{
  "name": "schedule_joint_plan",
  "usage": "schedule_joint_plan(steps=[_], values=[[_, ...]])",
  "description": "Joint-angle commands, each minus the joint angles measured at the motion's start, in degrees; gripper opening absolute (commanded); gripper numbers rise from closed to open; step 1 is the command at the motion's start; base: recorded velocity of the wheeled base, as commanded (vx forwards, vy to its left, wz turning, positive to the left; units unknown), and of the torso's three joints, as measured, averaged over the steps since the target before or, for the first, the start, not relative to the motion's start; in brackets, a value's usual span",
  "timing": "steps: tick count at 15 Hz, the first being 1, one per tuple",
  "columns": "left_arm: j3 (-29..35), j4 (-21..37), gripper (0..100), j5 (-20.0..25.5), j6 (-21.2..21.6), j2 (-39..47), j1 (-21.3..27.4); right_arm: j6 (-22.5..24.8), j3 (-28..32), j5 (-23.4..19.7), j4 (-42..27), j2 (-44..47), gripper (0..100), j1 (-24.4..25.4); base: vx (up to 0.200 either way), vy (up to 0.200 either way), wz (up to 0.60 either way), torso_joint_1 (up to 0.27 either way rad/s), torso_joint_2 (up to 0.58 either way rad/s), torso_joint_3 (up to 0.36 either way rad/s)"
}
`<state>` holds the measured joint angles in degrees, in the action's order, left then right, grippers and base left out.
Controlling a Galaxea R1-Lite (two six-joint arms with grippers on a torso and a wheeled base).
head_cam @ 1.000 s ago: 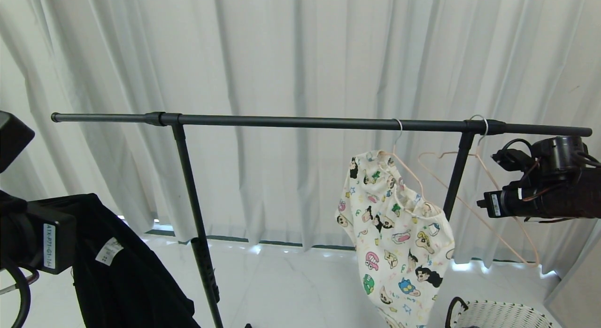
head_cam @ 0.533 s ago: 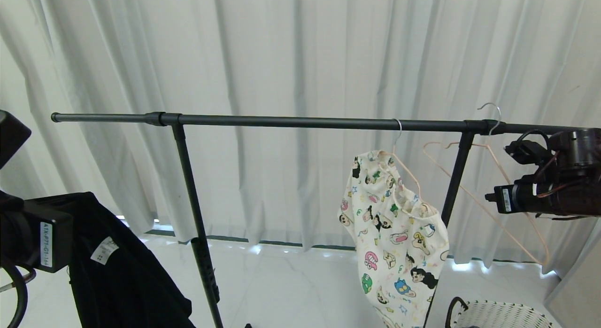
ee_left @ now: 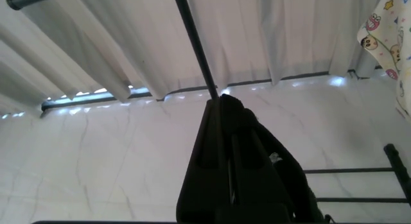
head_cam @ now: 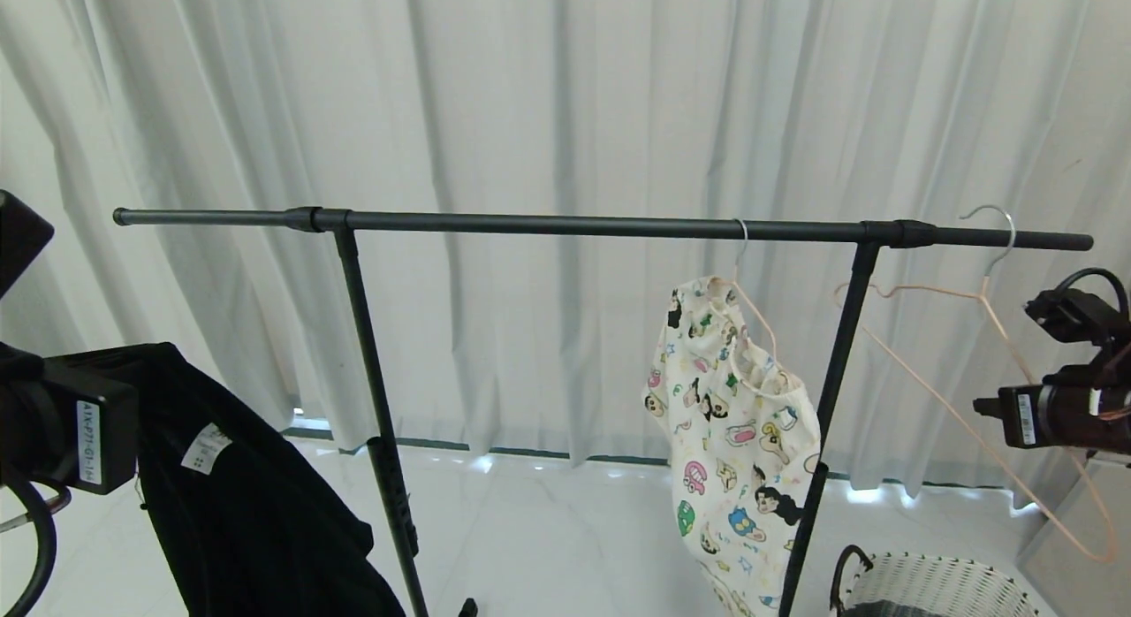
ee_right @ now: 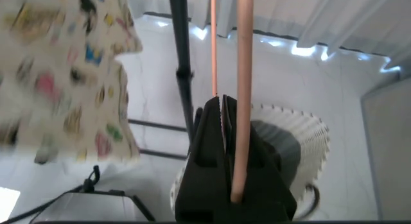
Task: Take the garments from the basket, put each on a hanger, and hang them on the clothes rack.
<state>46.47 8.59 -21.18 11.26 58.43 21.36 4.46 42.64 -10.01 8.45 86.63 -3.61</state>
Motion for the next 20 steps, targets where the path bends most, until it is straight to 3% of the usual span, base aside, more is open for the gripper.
schedule_joint_plan(steps=[1, 4, 7, 11, 15, 18, 20], values=[[0.0, -0.1, 0, 0.0, 0.0, -0.2, 0.0, 0.1, -6.3, 0.3, -0.2, -8.7, 0, -0.3, -0.2, 0.0, 0.0, -0.017, 0.0, 0.012], [-0.8, -0.1, 0, 0.2, 0.1, -0.1, 0.1, 3.4, -13.8, 1.0, -1.2, -17.8, 0, 0.0, -0.2, 0.0, 0.0, -0.004, 0.0, 0.002], [-1.0, -0.1, 0, 0.3, 0.1, 0.1, 0.4, 4.2, -16.2, 0.5, -7.9, -27.2, 0, 1.3, -0.2, 0.0, 0.0, 0.001, 0.0, 0.004], [-1.8, -0.1, 0, 0.3, 0.1, -0.2, 1.3, 4.3, -15.8, -1.3, -12.7, -34.7, 0, 10.4, -0.2, 0.0, 0.0, 0.001, 0.0, 0.006], [-3.7, -0.1, 0, 0.3, 0.1, 0.0, 3.9, 4.2, -14.6, -1.8, -12.3, -33.1, 0, 18.1, -0.05, 0.0, 0.0, 0.001, 0.0, 0.001], [-3.5, -0.1, 0, 0.3, 0.2, 3.4, 6.3, 3.8, -10.6, -9.0, -11.6, -27.5, 0, 22.5, 0.0, 0.0, 0.0, 0.0, 0.0, 0.0], [-1.6, -0.2, 0, 0.3, -1.2, 7.5, 6.3, 3.8, -9.4, -10.9, -10.2, -24.0, 0, 25.5, 0.0, 0.0, 0.0, 0.0, 0.0, 0.0]])
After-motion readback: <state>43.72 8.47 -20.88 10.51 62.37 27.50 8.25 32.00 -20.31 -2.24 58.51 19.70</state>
